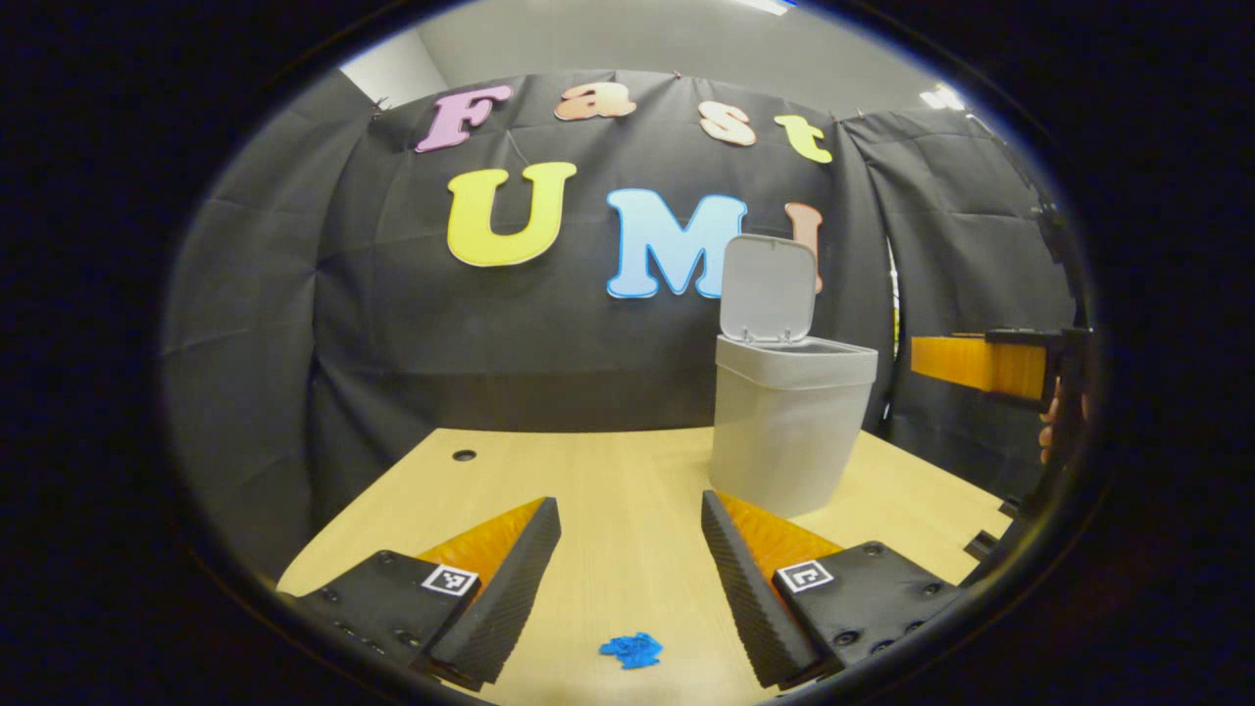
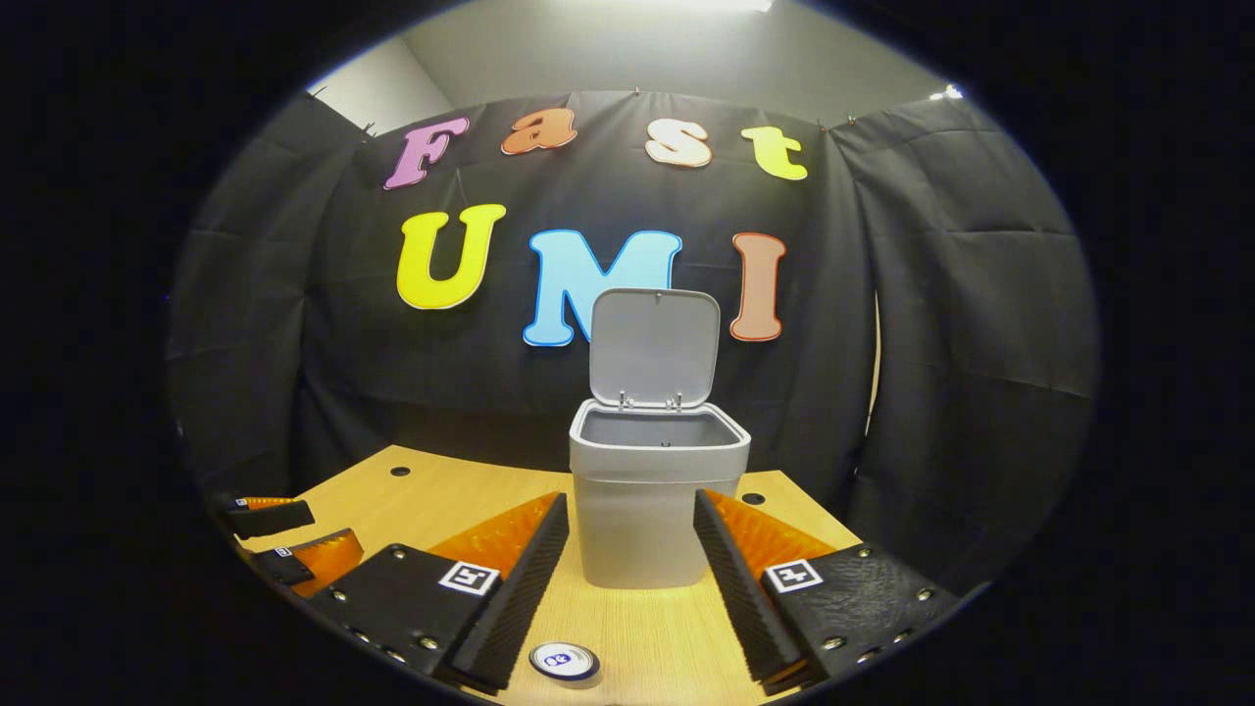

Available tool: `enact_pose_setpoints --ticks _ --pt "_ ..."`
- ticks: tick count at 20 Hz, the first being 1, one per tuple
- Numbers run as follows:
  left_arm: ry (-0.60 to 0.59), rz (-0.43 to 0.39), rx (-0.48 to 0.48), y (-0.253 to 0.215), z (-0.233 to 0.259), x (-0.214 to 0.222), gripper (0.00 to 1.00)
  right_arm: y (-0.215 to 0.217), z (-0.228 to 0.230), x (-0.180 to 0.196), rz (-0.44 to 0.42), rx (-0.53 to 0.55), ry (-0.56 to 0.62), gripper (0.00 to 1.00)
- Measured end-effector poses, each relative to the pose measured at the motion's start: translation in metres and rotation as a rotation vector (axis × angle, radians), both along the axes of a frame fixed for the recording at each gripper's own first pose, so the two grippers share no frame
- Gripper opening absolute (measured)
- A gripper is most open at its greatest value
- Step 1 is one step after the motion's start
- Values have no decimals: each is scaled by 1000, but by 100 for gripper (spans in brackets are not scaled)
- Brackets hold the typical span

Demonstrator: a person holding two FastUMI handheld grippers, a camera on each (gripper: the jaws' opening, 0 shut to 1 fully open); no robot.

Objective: Press the lid of the desktop garbage bin to open it, pick up the crumpled paper on the desktop and throw it into the bin, then pick up the pop can on the desktop and drop it into the bin, and finally close the garbage bin lid.

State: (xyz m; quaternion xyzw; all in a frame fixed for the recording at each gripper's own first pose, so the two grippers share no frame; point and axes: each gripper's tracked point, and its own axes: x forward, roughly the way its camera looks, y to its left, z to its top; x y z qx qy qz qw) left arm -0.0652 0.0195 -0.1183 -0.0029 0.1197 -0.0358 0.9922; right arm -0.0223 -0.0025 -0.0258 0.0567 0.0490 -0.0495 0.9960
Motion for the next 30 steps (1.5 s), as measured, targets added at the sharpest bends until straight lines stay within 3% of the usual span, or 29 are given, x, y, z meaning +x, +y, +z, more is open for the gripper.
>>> enact_pose_setpoints --ticks 1,2,6,10,19,24,25,28,29,30 --pt "15 -16 3 -1 -8 -1 95 1 0 -4 -12 -8 5 93" --pt "30 -31 5 0 -17 -3 95 3 0 -8 -24 -18 9 95" --pt "111 -83 -3 -1 -63 -13 95 10 0 -27 -67 -50 29 95" --pt "204 -94 35 -1 -110 -19 95 21 5 -39 -35 -84 16 94" --pt "490 6 31 2 -208 -28 96 -10 9 -48 -4 -85 -13 94" --pt "564 41 9 4 -229 -33 96 -29 -8 -56 -27 -37 8 94" --pt "560 57 21 8 -231 -33 95 -32 -11 -56 -30 -26 12 94" --pt "538 63 64 12 -233 -27 76 -37 -18 -57 -35 -2 24 94" --pt "530 65 59 11 -233 -26 77 -38 -23 -56 -35 0 29 94" --pt "523 76 58 12 -235 -25 71 -39 -24 -55 -35 3 34 94"
